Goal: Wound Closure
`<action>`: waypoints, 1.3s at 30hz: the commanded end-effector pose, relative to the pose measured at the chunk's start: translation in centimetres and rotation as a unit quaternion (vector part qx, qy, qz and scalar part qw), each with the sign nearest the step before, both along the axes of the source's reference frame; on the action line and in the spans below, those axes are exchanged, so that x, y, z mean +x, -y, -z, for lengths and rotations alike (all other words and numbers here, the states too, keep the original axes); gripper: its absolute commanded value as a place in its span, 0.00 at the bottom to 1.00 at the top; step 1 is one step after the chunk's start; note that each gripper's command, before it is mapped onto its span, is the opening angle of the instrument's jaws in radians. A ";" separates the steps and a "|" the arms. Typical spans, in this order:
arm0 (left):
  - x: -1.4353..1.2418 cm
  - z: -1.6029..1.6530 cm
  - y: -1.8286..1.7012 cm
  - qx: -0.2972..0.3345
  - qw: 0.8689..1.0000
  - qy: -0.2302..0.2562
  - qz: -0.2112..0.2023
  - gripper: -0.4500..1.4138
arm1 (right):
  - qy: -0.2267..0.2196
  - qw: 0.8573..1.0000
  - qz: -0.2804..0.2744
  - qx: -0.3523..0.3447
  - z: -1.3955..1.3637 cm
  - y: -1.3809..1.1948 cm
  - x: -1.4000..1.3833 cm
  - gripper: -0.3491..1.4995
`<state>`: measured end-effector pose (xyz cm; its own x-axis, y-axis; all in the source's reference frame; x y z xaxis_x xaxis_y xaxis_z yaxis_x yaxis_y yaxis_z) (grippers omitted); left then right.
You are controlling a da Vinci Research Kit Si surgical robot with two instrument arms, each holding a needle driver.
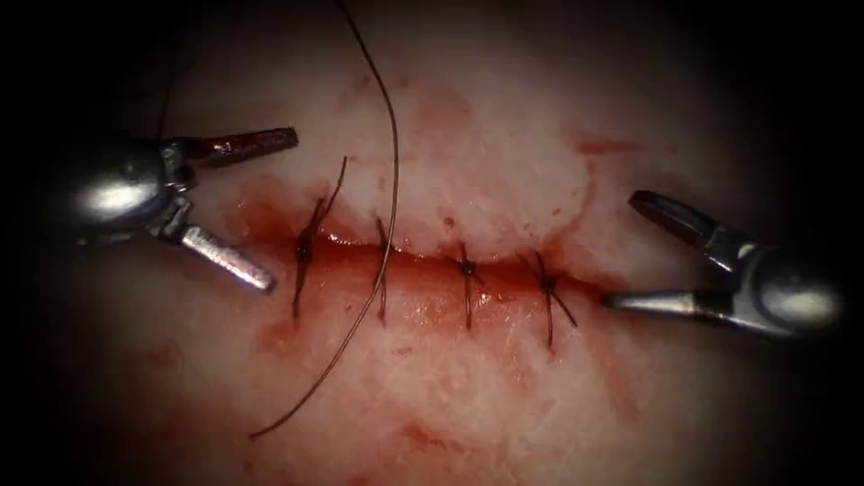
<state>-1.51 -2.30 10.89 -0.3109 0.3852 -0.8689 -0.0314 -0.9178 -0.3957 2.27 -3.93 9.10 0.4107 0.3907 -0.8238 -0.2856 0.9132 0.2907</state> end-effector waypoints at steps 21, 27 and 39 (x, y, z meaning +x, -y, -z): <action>0.08 -0.35 0.16 -0.023 1.000 0.009 -0.007 0.69 | 0.007 0.996 0.060 -0.063 0.34 0.18 0.01 0.76; 0.07 -0.41 0.20 -0.026 1.000 0.008 -0.007 0.68 | 0.005 0.996 0.060 -0.064 0.35 0.20 0.00 0.76; 0.09 -0.45 0.18 -0.027 1.000 0.009 -0.009 0.68 | 0.005 0.996 0.054 -0.067 0.31 0.20 0.03 0.76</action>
<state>-1.36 -2.45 11.28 -0.3018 0.3315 -0.8939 -0.0098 -0.9386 -0.3447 2.23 -4.12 8.77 0.4544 0.2292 -0.8608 -0.1877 0.9693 0.1590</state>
